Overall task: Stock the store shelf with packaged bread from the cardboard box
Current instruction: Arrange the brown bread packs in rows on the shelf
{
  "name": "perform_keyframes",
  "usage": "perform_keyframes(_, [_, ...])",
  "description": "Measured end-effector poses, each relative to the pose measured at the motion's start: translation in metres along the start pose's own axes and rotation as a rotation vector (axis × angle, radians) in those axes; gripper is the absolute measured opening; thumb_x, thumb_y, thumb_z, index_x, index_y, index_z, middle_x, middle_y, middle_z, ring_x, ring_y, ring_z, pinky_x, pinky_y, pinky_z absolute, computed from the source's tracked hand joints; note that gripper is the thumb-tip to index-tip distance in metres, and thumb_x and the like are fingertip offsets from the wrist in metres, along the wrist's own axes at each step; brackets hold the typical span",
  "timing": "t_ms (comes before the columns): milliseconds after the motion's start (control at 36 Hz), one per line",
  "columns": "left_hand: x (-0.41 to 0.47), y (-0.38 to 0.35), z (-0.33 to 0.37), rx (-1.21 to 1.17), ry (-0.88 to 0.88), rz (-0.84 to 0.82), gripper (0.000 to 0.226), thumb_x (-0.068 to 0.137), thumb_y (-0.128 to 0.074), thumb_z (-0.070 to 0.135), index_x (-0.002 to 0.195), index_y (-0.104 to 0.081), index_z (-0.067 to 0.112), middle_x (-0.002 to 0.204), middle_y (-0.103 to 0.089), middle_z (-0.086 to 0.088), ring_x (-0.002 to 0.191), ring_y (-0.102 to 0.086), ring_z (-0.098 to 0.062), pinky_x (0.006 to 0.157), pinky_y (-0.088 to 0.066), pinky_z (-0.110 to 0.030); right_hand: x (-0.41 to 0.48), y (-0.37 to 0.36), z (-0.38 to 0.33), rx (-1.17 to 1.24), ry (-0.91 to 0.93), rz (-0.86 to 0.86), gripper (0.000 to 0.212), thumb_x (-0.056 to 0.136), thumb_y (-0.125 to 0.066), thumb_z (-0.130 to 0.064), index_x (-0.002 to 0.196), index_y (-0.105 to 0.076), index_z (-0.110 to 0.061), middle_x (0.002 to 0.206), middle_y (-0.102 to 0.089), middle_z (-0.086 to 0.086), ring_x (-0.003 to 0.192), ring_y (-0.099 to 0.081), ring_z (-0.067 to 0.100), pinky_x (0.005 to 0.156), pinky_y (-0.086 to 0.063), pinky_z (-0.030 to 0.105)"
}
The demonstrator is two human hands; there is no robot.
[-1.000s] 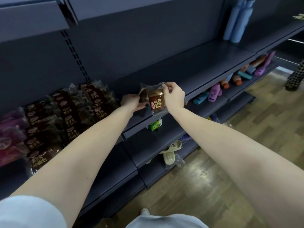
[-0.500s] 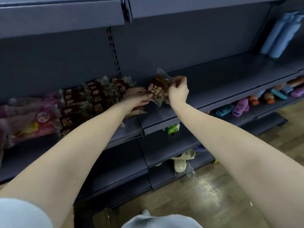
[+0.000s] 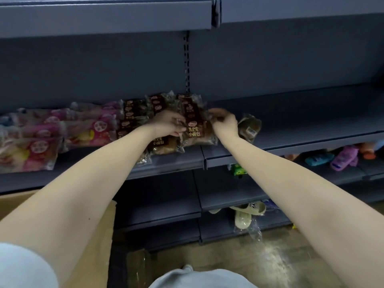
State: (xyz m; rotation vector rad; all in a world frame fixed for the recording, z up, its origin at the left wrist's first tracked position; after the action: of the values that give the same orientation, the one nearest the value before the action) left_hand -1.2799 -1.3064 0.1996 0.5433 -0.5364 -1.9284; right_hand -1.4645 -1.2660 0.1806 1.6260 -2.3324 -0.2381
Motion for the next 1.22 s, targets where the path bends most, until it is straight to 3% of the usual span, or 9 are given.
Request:
perform_keyframes(111, [-0.01, -0.009, -0.007, 0.143, -0.036, 0.109, 0.043, 0.087, -0.069, 0.016, 0.128, -0.057, 0.014, 0.115, -0.063, -0.007, 0.086, -0.064, -0.01, 0.068, -0.053, -0.014, -0.008, 0.0, 0.005, -0.059, -0.001, -0.031, 0.037, 0.084, -0.046, 0.009, 0.106, -0.067, -0.013, 0.107, -0.066, 0.002, 0.098, -0.058, 0.012, 0.079, -0.044, 0.017])
perform_keyframes(222, [-0.02, -0.015, -0.009, 0.373, -0.192, 0.347, 0.038, 0.093, -0.059, 0.024, 0.13, -0.055, 0.018, 0.126, -0.059, -0.007, 0.106, -0.06, -0.021, 0.086, -0.045, -0.023, -0.012, 0.0, 0.01, -0.089, -0.017, -0.048, 0.043, 0.083, -0.041, 0.012, 0.103, -0.066, -0.016, 0.107, -0.064, -0.001, 0.097, -0.055, 0.009, 0.081, -0.044, 0.017])
perform_keyframes(333, [-0.031, -0.021, -0.017, 0.474, -0.164, 0.426, 0.046, 0.095, -0.052, 0.032, 0.138, -0.045, 0.018, 0.144, -0.039, -0.008, 0.133, -0.034, -0.03, 0.109, -0.034, -0.04, -0.014, -0.005, 0.018, -0.122, -0.042, -0.029, 0.042, 0.082, -0.042, 0.011, 0.103, -0.066, -0.015, 0.102, -0.062, -0.002, 0.093, -0.056, 0.012, 0.074, -0.042, 0.017])
perform_keyframes(500, [-0.043, -0.027, -0.033, 0.707, -0.133, 0.359, 0.073, 0.092, -0.048, 0.054, 0.151, -0.021, 0.021, 0.158, -0.016, -0.004, 0.145, -0.011, -0.03, 0.119, -0.004, -0.043, -0.011, -0.021, 0.026, -0.15, -0.063, 0.11, 0.038, 0.081, -0.044, 0.01, 0.104, -0.064, -0.011, 0.114, -0.063, 0.008, 0.106, -0.058, 0.023, 0.086, -0.045, 0.025])
perform_keyframes(611, [-0.041, -0.029, -0.043, 0.771, -0.047, 0.297, 0.084, 0.09, -0.042, 0.064, 0.153, -0.009, 0.02, 0.161, -0.002, -0.005, 0.147, 0.0, -0.029, 0.12, 0.002, -0.045, -0.01, -0.028, 0.026, -0.224, -0.018, 0.153, 0.036, 0.082, -0.045, 0.008, 0.11, -0.059, -0.009, 0.119, -0.056, 0.013, 0.111, -0.052, 0.03, 0.088, -0.041, 0.03])
perform_keyframes(722, [-0.04, -0.033, -0.051, 0.808, -0.023, 0.267, 0.085, 0.09, -0.039, 0.065, 0.154, -0.006, 0.018, 0.161, 0.002, -0.007, 0.148, 0.003, -0.027, 0.119, 0.001, -0.044, -0.018, -0.032, 0.028, -0.465, 0.253, 0.1, 0.036, 0.091, -0.045, -0.018, 0.126, -0.053, -0.01, 0.127, -0.05, 0.015, 0.119, -0.043, 0.035, 0.097, -0.039, 0.047])
perform_keyframes(861, [-0.038, -0.039, -0.056, 0.798, -0.012, 0.288, 0.083, 0.091, -0.038, 0.063, 0.153, -0.009, 0.017, 0.161, 0.0, -0.008, 0.148, 0.003, -0.025, 0.119, 0.001, -0.043, -0.026, -0.038, 0.046, -0.814, 0.608, -0.159, 0.063, 0.087, -0.036, -0.052, 0.139, -0.046, -0.018, 0.148, -0.04, 0.007, 0.139, -0.03, 0.03, 0.113, -0.016, 0.057])
perform_keyframes(1000, [-0.036, -0.04, -0.062, 0.825, -0.04, 0.296, 0.082, 0.092, -0.037, 0.063, 0.153, -0.01, 0.016, 0.161, -0.004, -0.009, 0.148, 0.002, -0.025, 0.12, 0.001, -0.043, -0.022, -0.045, 0.05, -0.889, 0.427, -0.153, 0.071, 0.089, -0.035, -0.059, 0.148, -0.028, -0.021, 0.156, -0.025, 0.003, 0.145, -0.015, 0.027, 0.116, -0.001, 0.053])
perform_keyframes(1222, [-0.035, -0.042, -0.065, 0.857, -0.052, 0.321, 0.08, 0.092, -0.038, 0.061, 0.153, -0.011, 0.015, 0.161, -0.005, -0.009, 0.148, 0.001, -0.026, 0.119, 0.001, -0.043, -0.018, -0.049, 0.049, -0.928, 0.392, -0.193, 0.067, 0.092, -0.033, -0.059, 0.151, -0.015, -0.031, 0.16, -0.007, 0.003, 0.146, 0.0, 0.032, 0.116, 0.003, 0.056])
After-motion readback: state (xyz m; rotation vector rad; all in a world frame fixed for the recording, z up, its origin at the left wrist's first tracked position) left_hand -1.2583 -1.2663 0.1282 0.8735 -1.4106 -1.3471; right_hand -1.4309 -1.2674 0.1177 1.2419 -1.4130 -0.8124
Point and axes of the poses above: each hand's wrist, its own x-axis towards the middle knuckle, its own y-axis out of the back of the hand, z = x × y, the point moved 1 cm from there along x, towards the middle knuckle
